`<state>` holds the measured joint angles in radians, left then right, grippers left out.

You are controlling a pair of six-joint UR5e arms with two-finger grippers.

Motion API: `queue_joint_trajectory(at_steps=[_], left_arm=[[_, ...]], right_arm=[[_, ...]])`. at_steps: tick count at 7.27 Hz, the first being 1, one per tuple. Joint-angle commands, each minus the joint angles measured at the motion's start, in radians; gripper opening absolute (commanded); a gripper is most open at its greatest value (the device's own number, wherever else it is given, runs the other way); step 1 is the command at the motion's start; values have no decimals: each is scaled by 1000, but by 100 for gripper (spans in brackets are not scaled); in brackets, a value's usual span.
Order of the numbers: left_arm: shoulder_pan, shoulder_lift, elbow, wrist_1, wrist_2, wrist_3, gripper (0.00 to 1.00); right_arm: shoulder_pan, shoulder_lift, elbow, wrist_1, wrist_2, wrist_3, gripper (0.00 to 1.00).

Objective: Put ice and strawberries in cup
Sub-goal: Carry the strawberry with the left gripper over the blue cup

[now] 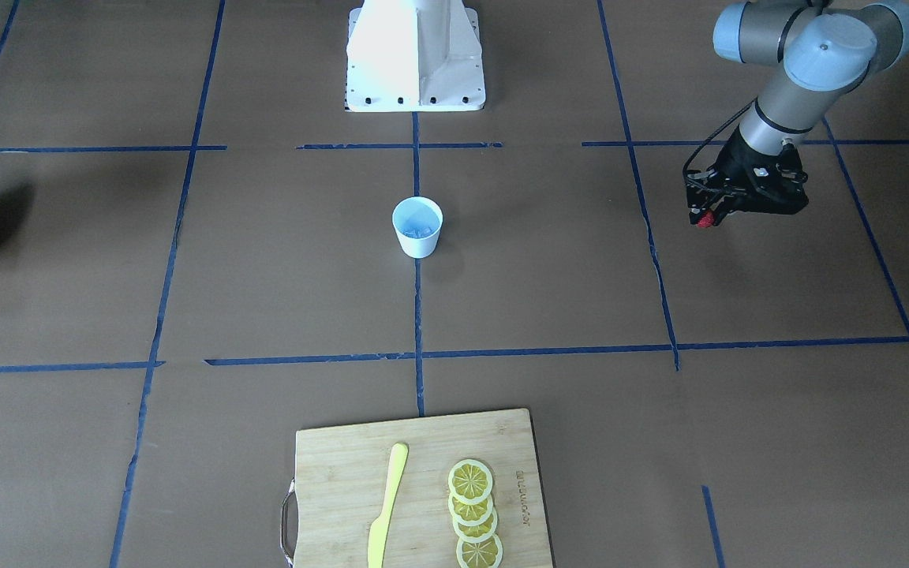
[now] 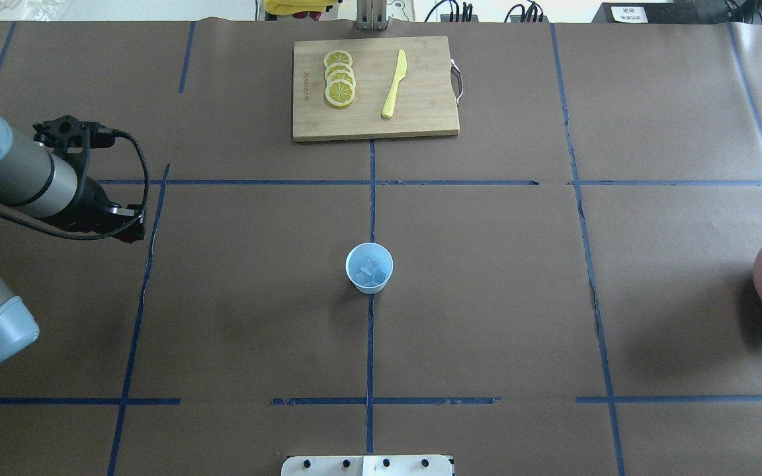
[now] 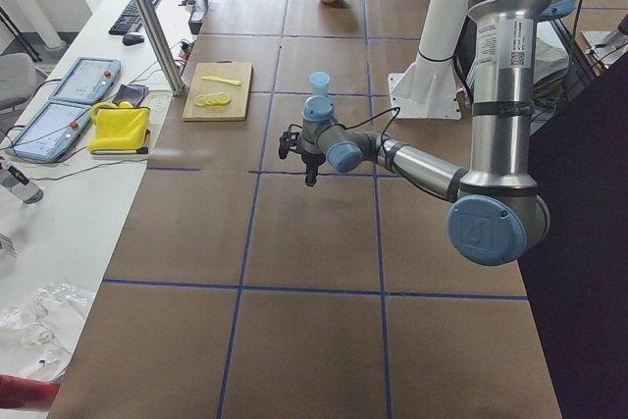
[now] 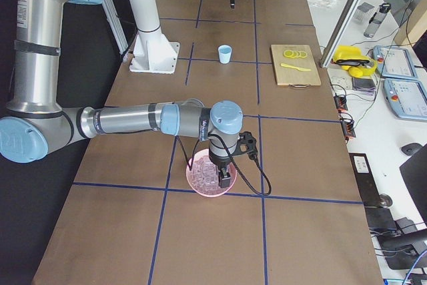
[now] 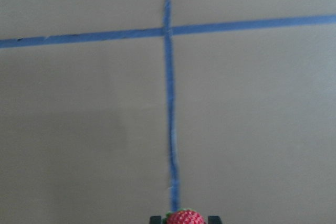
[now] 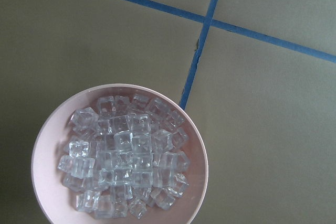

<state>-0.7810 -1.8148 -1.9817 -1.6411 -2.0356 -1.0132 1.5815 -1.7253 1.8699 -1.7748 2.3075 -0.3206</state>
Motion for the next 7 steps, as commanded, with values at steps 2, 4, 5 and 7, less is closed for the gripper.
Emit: queue_joint_trajectory(at_steps=[2, 4, 5, 7], left_arm=[[136, -286, 47, 167, 15, -311, 0], [205, -426, 147, 167, 92, -428, 0], [236, -499, 212, 164, 121, -485, 0], [275, -601, 314, 159, 156, -545, 4]], right_arm=[[0, 1, 0, 0, 0, 0, 99], [0, 1, 0, 0, 1, 0, 99], [0, 1, 0, 0, 1, 0, 99], [0, 1, -2, 0, 0, 0, 99]])
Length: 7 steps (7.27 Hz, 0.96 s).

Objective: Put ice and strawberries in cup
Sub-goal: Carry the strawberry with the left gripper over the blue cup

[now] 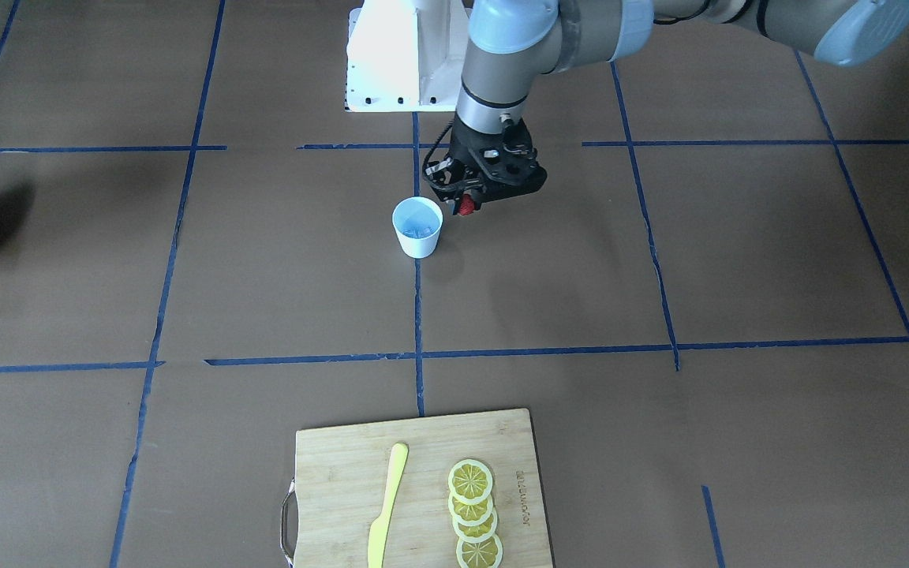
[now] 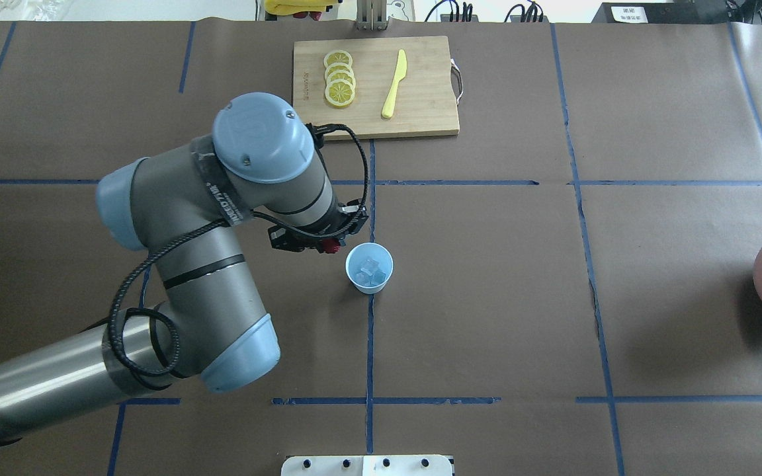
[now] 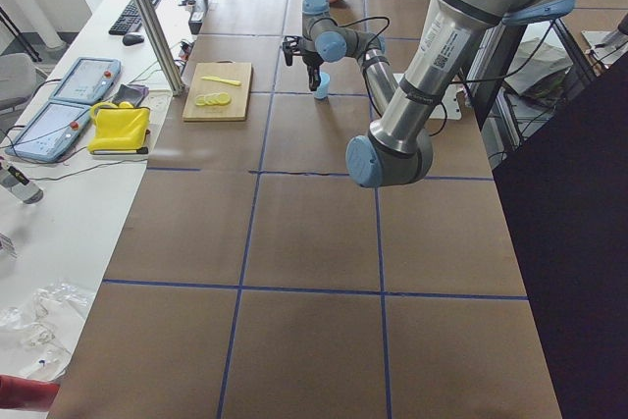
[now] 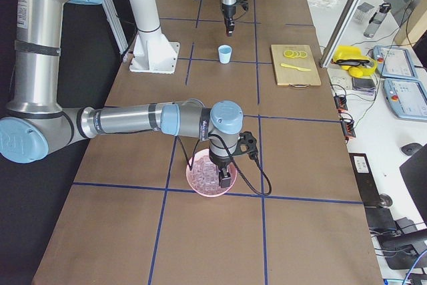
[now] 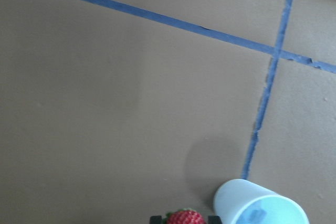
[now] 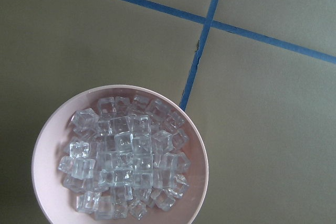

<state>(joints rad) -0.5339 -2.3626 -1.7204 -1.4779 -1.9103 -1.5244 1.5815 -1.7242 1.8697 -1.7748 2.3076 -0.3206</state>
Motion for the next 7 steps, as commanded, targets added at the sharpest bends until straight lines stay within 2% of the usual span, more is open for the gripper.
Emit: queue_joint_trajectory(at_steps=[1, 2, 5, 7], left_arm=[[46, -52, 53, -12, 39, -37, 5], [55, -52, 53, -12, 40, -43, 9], [60, -50, 50, -13, 39, -37, 52], [60, -49, 48, -13, 39, -37, 69]], right_arm=[[0, 0, 0, 0, 1, 0, 99], [0, 0, 0, 0, 0, 2, 99], [0, 0, 0, 0, 1, 0, 99], [0, 0, 0, 0, 16, 0, 99]])
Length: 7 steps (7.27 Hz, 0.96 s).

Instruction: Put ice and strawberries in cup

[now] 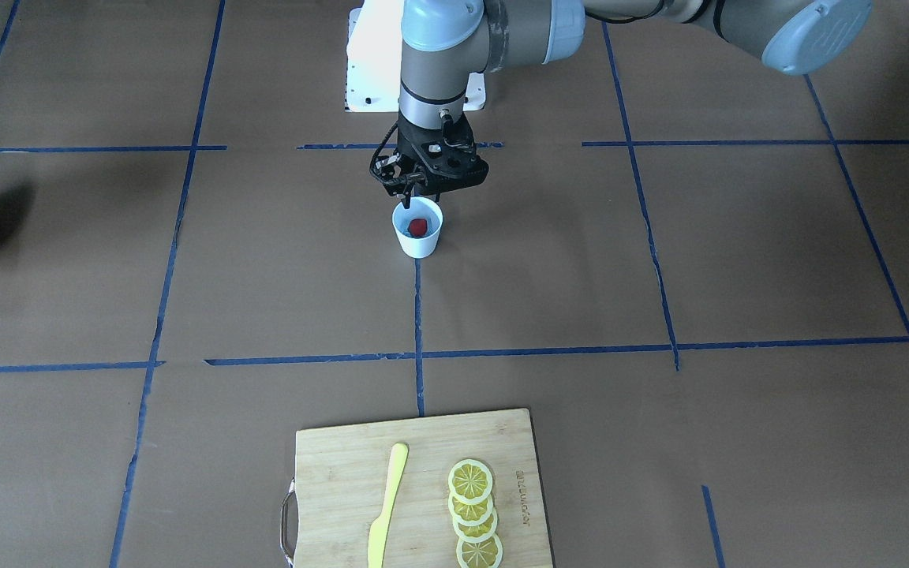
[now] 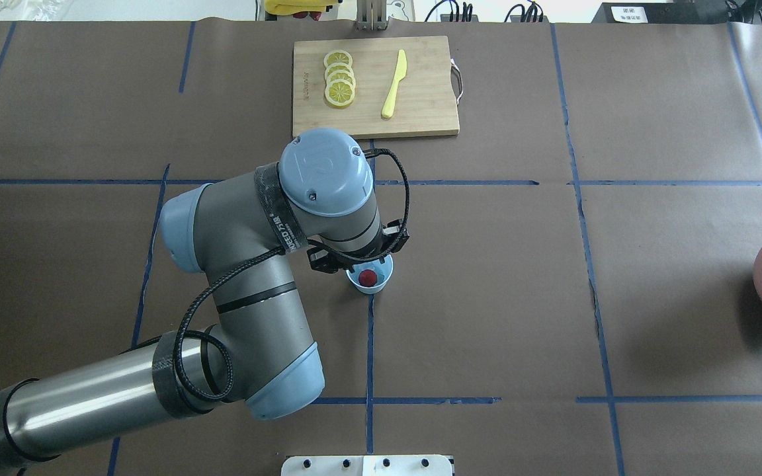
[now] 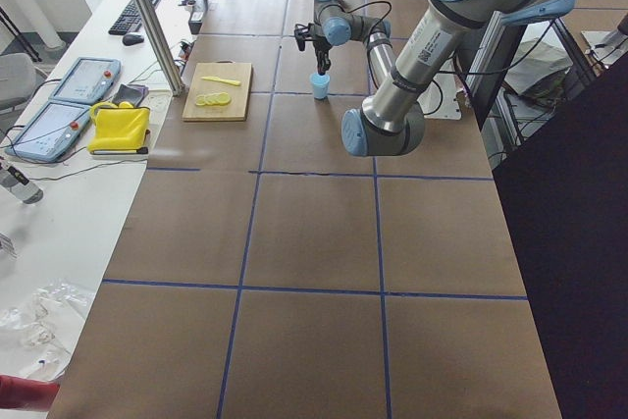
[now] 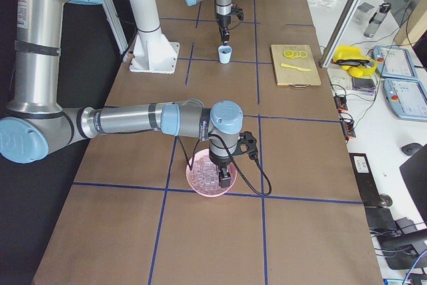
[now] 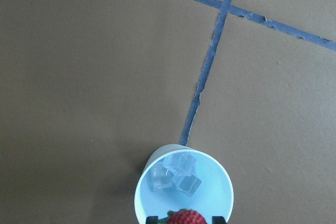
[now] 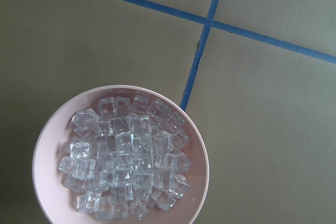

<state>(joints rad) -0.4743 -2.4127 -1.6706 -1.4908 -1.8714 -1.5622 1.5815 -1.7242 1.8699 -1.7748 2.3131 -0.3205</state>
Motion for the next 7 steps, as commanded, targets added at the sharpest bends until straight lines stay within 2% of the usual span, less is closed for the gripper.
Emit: queue_joint_trajectory(at_steps=[1, 2, 3, 5, 6, 7], left_arm=[[0, 3, -5, 1, 0, 5, 87], [-4, 12, -15, 9, 1, 49, 100], [-7, 100, -78, 15, 0, 150, 100], [-85, 345, -297, 20, -8, 439, 100], [-181, 454, -340, 20, -58, 649, 100], [-328, 553, -340, 17, -184, 858, 100]], right_arm=[[0, 0, 0, 0, 11, 0, 99], [0, 0, 0, 0, 11, 0, 99], [0, -2, 0, 0, 11, 0, 99], [0, -2, -2, 2, 9, -3, 99], [0, 0, -2, 2, 9, -3, 99], [0, -2, -2, 2, 8, -3, 99]])
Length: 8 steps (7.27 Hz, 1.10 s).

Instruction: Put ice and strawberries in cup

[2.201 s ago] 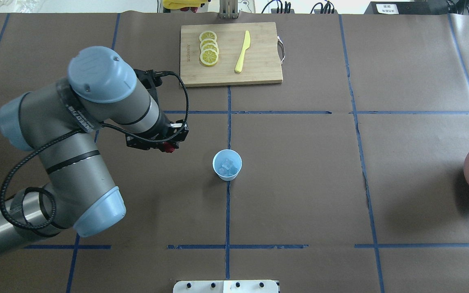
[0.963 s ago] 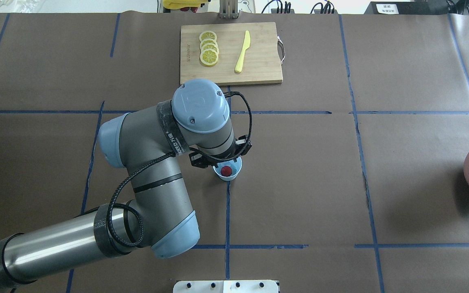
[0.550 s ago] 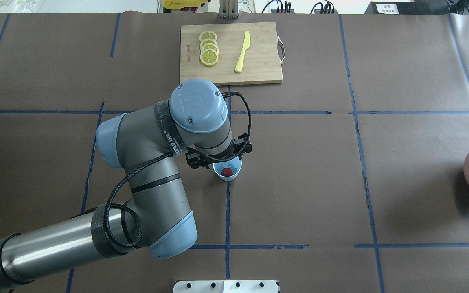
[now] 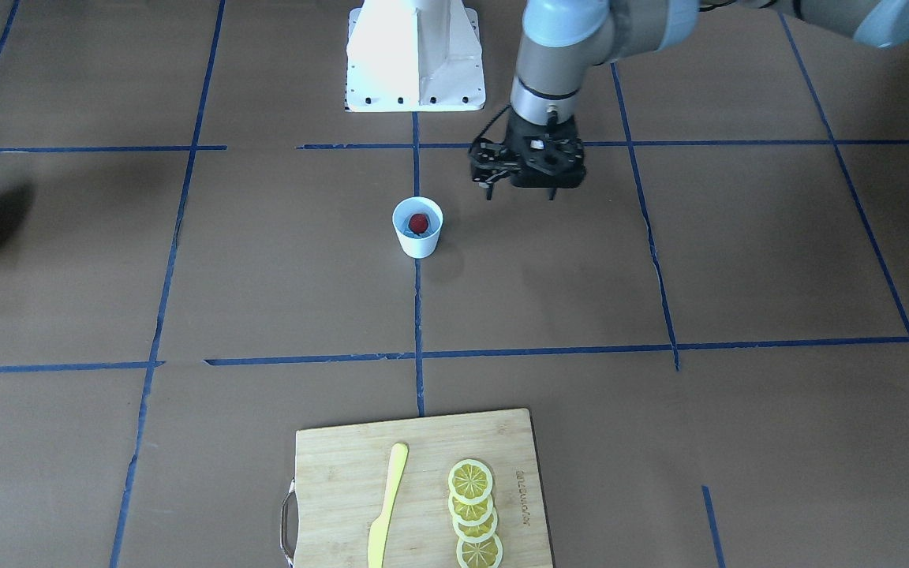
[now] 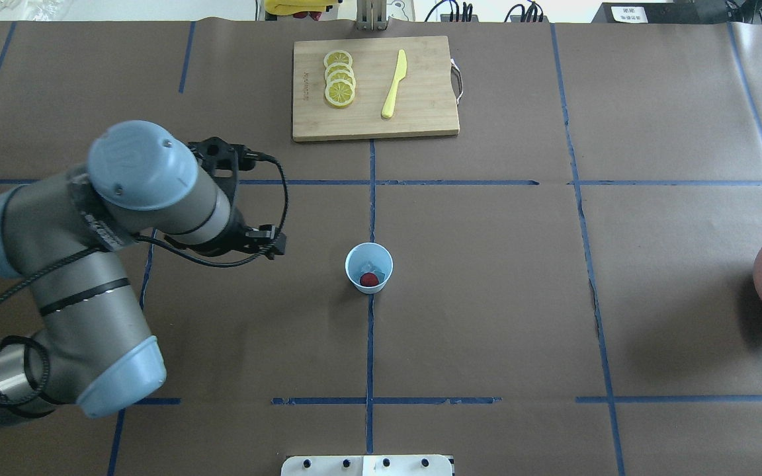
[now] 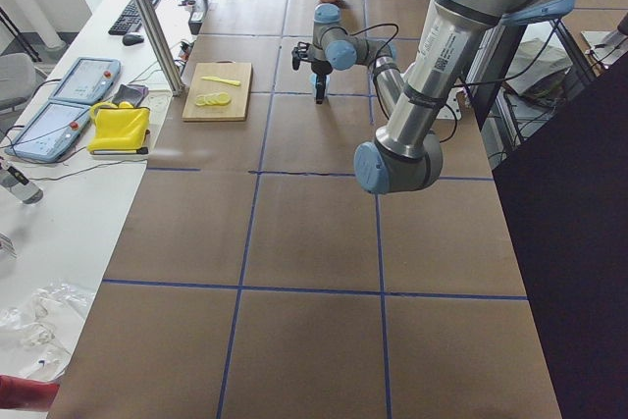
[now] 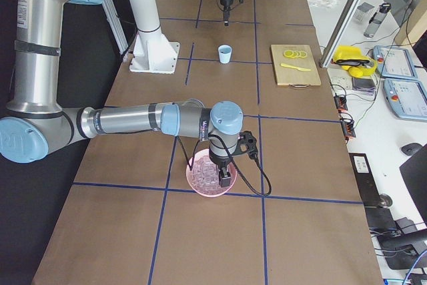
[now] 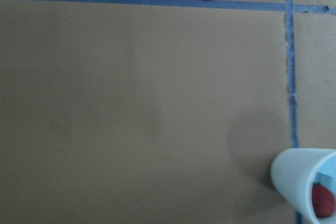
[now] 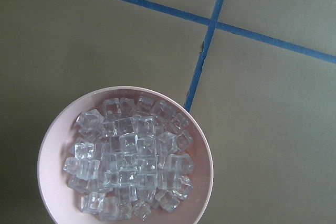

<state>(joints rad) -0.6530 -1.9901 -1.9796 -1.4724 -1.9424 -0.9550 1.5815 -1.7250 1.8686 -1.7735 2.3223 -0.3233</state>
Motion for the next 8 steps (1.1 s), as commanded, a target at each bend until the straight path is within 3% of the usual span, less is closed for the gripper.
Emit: queue_joint_trajectory(at_steps=[1, 2, 4, 5, 8], left_arm=[[-310, 221, -21, -2, -195, 505, 100], [-488, 272, 40, 0, -281, 732, 100], [-775, 304, 266, 0, -426, 1117, 100], [-872, 306, 335, 1, -429, 1165, 100], [-1036, 421, 328, 7, -477, 1162, 100]], right_arm=[[0, -2, -2, 0, -1, 0, 99], [0, -4, -6, 0, -1, 0, 99], [24, -19, -19, -1, -7, 0, 99], [34, -24, -19, -1, -7, 6, 97], [37, -24, -14, 0, -3, 30, 98]])
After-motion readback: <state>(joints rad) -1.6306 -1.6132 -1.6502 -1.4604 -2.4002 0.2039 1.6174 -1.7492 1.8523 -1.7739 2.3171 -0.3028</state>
